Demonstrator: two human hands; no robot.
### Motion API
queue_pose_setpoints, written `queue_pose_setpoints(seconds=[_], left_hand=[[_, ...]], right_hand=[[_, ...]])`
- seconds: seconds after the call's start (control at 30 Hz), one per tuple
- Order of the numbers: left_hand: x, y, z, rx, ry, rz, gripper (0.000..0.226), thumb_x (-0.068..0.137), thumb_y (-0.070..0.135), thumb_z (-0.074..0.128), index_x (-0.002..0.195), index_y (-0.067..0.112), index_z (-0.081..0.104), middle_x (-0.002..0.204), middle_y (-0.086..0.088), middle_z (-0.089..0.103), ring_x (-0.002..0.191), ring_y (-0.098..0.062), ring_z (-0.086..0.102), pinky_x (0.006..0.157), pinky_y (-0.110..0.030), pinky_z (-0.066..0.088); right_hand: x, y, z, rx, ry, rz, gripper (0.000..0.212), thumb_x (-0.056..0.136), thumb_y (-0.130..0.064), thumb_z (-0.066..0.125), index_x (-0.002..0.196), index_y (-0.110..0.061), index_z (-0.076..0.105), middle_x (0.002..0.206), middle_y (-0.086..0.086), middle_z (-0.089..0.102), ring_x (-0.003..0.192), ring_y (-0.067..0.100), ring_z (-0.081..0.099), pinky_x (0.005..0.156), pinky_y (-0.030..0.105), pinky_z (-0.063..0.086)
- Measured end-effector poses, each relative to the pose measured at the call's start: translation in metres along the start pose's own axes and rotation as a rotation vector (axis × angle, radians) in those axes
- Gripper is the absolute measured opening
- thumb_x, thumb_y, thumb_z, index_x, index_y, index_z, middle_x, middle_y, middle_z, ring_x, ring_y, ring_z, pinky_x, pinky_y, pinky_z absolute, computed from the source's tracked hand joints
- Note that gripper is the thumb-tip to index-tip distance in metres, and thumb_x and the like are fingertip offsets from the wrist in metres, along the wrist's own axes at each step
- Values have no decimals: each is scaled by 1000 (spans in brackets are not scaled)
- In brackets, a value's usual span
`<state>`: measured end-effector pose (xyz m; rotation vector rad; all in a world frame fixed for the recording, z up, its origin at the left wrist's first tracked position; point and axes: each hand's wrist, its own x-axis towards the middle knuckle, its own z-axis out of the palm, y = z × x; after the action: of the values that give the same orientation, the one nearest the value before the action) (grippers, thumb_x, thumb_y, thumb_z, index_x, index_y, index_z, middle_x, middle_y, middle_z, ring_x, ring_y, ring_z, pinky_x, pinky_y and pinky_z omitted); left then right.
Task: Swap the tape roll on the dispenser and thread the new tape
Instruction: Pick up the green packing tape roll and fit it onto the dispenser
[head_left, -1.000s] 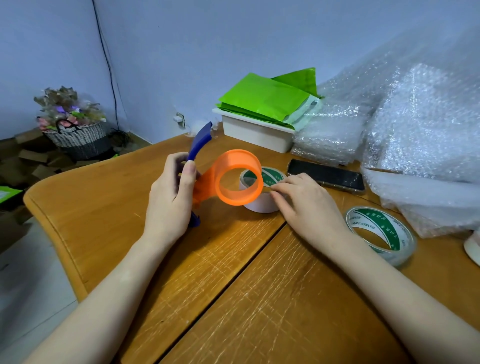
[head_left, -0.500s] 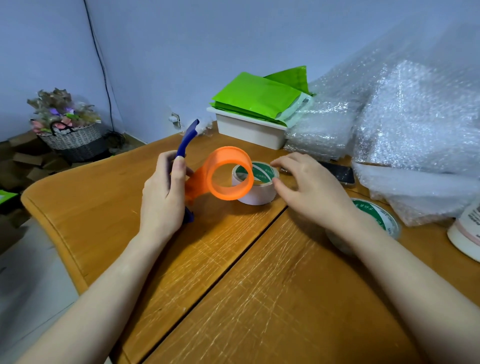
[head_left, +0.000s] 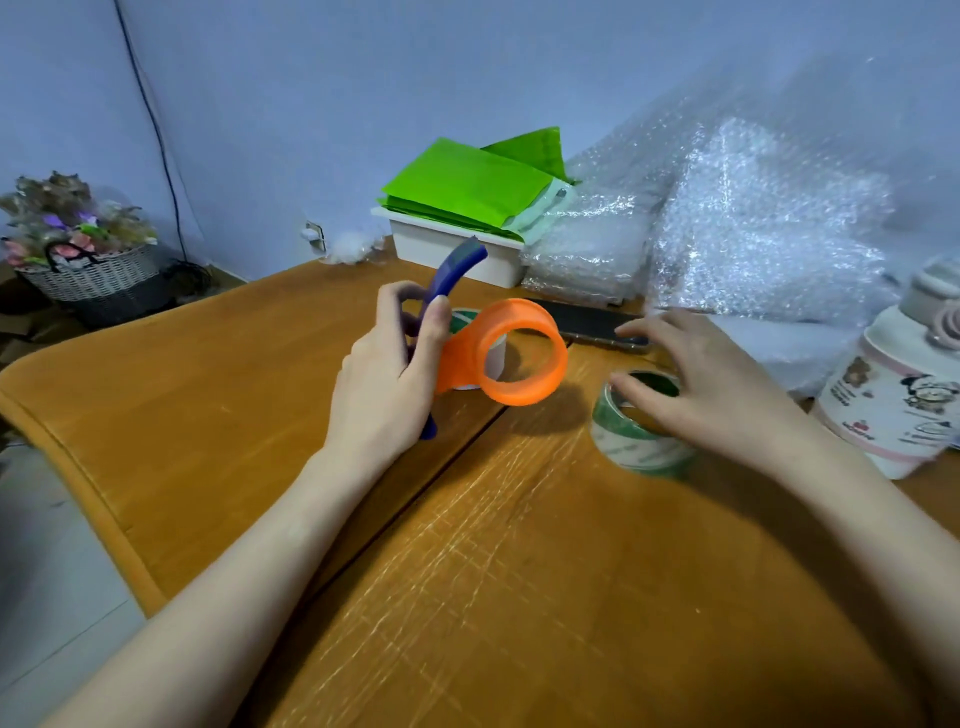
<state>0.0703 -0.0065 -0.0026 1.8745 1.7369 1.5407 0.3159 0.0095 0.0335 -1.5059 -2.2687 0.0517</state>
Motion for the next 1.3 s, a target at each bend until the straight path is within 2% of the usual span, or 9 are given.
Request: queue_pose_setpoints(seconds=[0.13, 0.3, 0.5, 0.63, 0.7, 0.93, 1.1, 1.2, 1.3], left_hand=[[-1, 3, 15, 67, -83, -14, 60, 83, 73, 11, 119, 33, 38, 96, 6, 68, 81, -14, 63, 68, -33, 47], [-7, -1, 21, 84, -105, -19, 59, 83, 74, 9, 119, 37, 36, 99, 6, 68, 81, -15, 62, 71, -37, 51], [-12, 0, 23, 121, -117, 33, 61, 84, 72, 9, 124, 34, 36, 105, 4, 68, 71, -10, 59, 55, -25, 38], [-14, 1, 23, 132, -124, 36, 60, 86, 70, 10, 125, 33, 35, 103, 4, 67, 63, -5, 54, 52, -24, 34], [-14, 0, 23, 127, -120, 20, 57, 86, 69, 10, 125, 34, 35, 104, 4, 67, 67, -7, 56, 54, -26, 37], [-13, 2, 17, 86, -87, -51, 60, 87, 66, 11, 125, 29, 39, 102, 3, 67, 72, -10, 57, 57, -25, 37], [-13, 3, 14, 89, -70, -96, 61, 86, 71, 9, 120, 30, 40, 98, 5, 68, 74, -17, 60, 61, -30, 39], [-13, 4, 13, 87, -71, -116, 67, 80, 76, 6, 117, 33, 40, 95, 7, 67, 74, -17, 61, 63, -31, 42], [-14, 5, 12, 78, -71, -127, 55, 84, 73, 8, 110, 37, 39, 87, 9, 66, 71, -18, 60, 61, -32, 41]], right_hand=[[-9, 8, 5, -43, -100, 29, 64, 78, -61, 49, 131, -26, 41, 129, 4, 46, 121, 22, 43, 98, 40, 39], [-10, 13, 10, -108, -182, 23, 76, 71, -73, 42, 135, -32, 31, 134, 2, 45, 123, 24, 42, 98, 43, 40], [-11, 19, 16, -84, -259, 21, 82, 66, -74, 48, 135, -35, 25, 141, 4, 34, 129, 27, 36, 101, 52, 37], [-12, 21, 15, -74, -322, 13, 86, 60, -74, 42, 135, -38, 21, 147, 5, 27, 134, 29, 25, 103, 57, 33], [-13, 21, 14, -46, -301, 22, 86, 58, -74, 40, 134, -38, 24, 145, 4, 31, 132, 27, 26, 102, 55, 35], [-12, 12, 7, -46, -163, 10, 78, 62, -66, 52, 132, -35, 34, 134, 2, 40, 125, 23, 31, 93, 41, 41], [-10, -3, -12, -82, 75, -34, 76, 65, -61, 60, 131, -32, 38, 134, 5, 42, 124, 26, 32, 93, 43, 42], [-13, -20, -17, -12, 226, -97, 76, 65, -62, 61, 131, -29, 42, 133, 5, 43, 123, 28, 34, 94, 38, 38], [-15, -38, -12, -4, 275, -207, 79, 63, -61, 60, 132, -27, 43, 133, 6, 44, 121, 29, 38, 98, 39, 39]])
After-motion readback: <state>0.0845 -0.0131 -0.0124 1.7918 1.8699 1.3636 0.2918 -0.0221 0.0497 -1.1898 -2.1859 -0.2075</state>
